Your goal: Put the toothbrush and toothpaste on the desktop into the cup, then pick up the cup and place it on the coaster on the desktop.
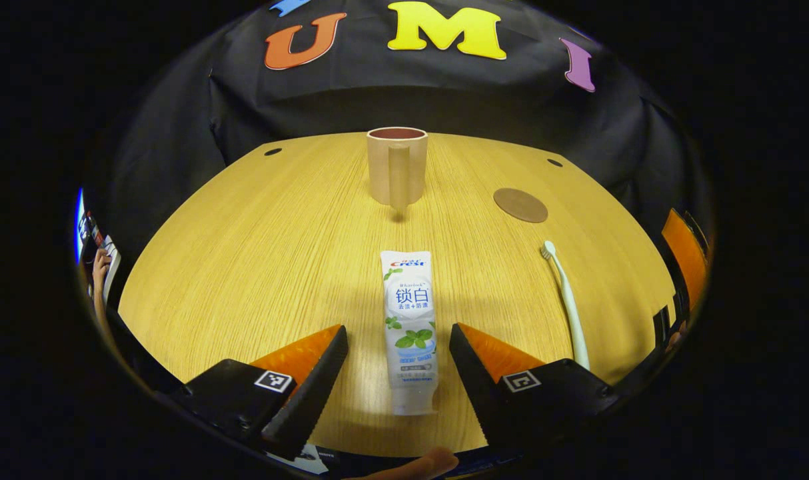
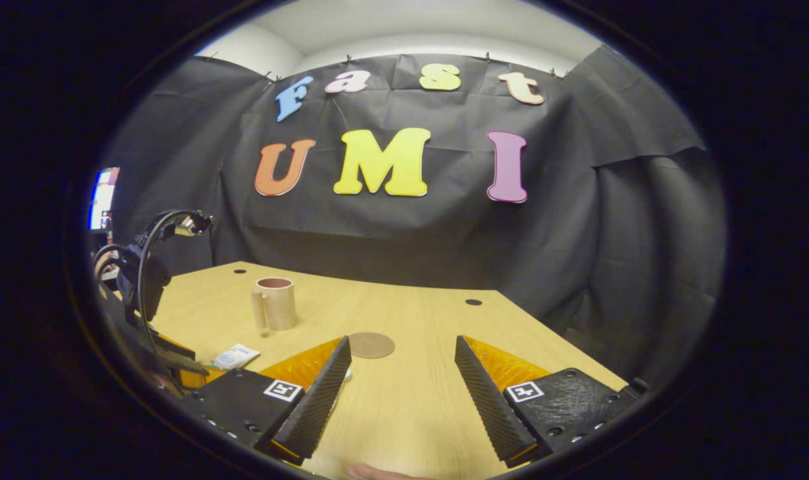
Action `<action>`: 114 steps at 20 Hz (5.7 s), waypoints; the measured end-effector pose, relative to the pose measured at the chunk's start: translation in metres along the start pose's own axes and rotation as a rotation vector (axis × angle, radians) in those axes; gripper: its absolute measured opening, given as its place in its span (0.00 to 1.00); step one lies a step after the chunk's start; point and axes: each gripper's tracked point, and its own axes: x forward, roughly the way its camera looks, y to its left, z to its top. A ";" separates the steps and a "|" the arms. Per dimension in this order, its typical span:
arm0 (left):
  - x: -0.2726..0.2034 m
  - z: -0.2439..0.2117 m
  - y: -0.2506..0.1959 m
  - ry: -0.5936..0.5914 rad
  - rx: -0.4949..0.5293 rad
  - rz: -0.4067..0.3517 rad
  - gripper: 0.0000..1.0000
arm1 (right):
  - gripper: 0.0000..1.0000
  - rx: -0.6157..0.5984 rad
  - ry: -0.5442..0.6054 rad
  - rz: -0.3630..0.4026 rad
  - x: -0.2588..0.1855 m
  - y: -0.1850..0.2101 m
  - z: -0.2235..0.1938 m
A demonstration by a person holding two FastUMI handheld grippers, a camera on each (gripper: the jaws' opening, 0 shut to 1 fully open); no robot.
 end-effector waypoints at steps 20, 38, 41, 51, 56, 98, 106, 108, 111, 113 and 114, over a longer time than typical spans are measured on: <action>-0.080 0.142 0.007 -0.388 -0.041 0.010 0.41 | 0.95 0.009 0.119 0.043 0.022 0.031 -0.026; -0.152 0.199 0.033 -0.659 -0.081 0.017 0.41 | 0.45 0.122 0.529 0.027 0.076 0.085 -0.124; -0.144 0.197 0.036 -0.637 -0.102 -0.002 0.41 | 0.19 0.137 0.534 0.044 0.078 0.092 -0.122; -0.140 0.199 0.038 -0.619 -0.113 0.001 0.41 | 0.00 0.112 0.406 0.067 0.065 0.087 -0.093; -0.143 0.204 0.041 -0.632 -0.114 0.012 0.41 | 0.00 0.139 0.281 0.074 0.049 0.076 -0.050; 0.002 0.376 0.000 -0.733 -0.082 -0.214 0.46 | 0.00 0.217 0.082 0.069 0.021 0.032 0.023; -0.013 0.381 0.009 -0.775 -0.031 -0.161 0.72 | 0.00 0.202 0.088 0.067 0.025 0.037 0.021; -0.023 0.380 0.015 -0.789 -0.030 -0.149 0.84 | 0.00 0.188 0.089 0.069 0.028 0.042 0.022; -0.038 0.374 0.030 -0.805 -0.044 -0.119 0.99 | 0.00 0.178 0.092 0.085 0.037 0.053 0.028; -0.049 0.367 0.041 -0.816 -0.045 -0.105 0.98 | 0.00 0.167 0.085 0.092 0.047 0.063 0.038; -0.054 0.362 0.050 -0.824 -0.055 -0.092 0.99 | 0.00 0.155 0.083 0.098 0.052 0.069 0.041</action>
